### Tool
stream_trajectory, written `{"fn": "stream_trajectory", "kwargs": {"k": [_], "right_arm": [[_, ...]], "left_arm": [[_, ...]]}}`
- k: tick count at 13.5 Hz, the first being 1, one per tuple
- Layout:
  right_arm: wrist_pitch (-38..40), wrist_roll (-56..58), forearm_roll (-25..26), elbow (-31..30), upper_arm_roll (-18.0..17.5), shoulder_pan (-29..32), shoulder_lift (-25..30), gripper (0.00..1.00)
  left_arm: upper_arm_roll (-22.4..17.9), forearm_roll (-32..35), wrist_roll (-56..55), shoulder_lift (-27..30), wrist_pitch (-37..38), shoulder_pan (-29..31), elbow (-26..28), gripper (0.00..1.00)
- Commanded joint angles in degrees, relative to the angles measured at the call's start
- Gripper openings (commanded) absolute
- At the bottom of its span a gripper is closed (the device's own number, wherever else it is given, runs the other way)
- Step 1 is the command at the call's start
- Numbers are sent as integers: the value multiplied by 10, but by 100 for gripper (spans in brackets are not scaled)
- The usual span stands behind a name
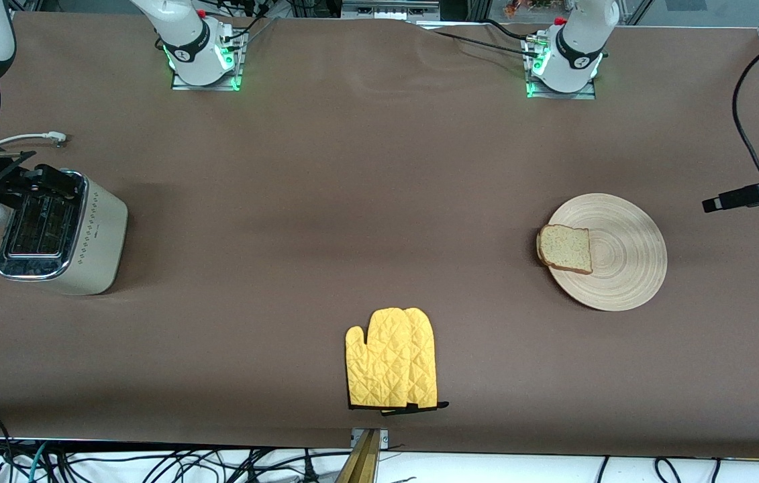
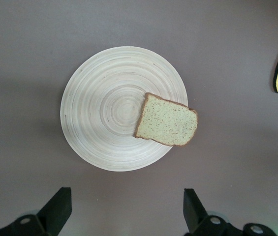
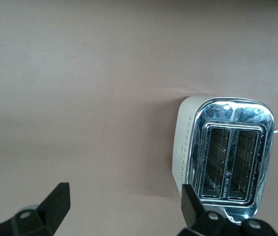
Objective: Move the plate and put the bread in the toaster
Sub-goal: 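Lower the left gripper to the wooden plate rim and grasp it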
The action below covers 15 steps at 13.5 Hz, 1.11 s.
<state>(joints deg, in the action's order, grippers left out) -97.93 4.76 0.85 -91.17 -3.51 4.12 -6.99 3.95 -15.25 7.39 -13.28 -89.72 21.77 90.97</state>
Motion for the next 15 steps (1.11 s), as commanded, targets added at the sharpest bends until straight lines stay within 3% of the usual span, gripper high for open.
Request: {"fn": "stream_trajectory", "kwargs": {"k": [1, 7, 11, 15], "right_arm": [[5, 5, 7, 11, -1, 1, -4, 100], [5, 5, 7, 11, -1, 1, -6, 100], [5, 5, 7, 11, -1, 1, -6, 100], [5, 4, 6, 11, -1, 1, -8, 100]], "left_arm": [[5, -75, 103, -51, 10, 55, -22, 100], [6, -129, 272, -129, 29, 131, -19, 100], [6, -211, 371, -238, 32, 179, -22, 100], [6, -239, 399, -314, 29, 192, -23, 100]]}}
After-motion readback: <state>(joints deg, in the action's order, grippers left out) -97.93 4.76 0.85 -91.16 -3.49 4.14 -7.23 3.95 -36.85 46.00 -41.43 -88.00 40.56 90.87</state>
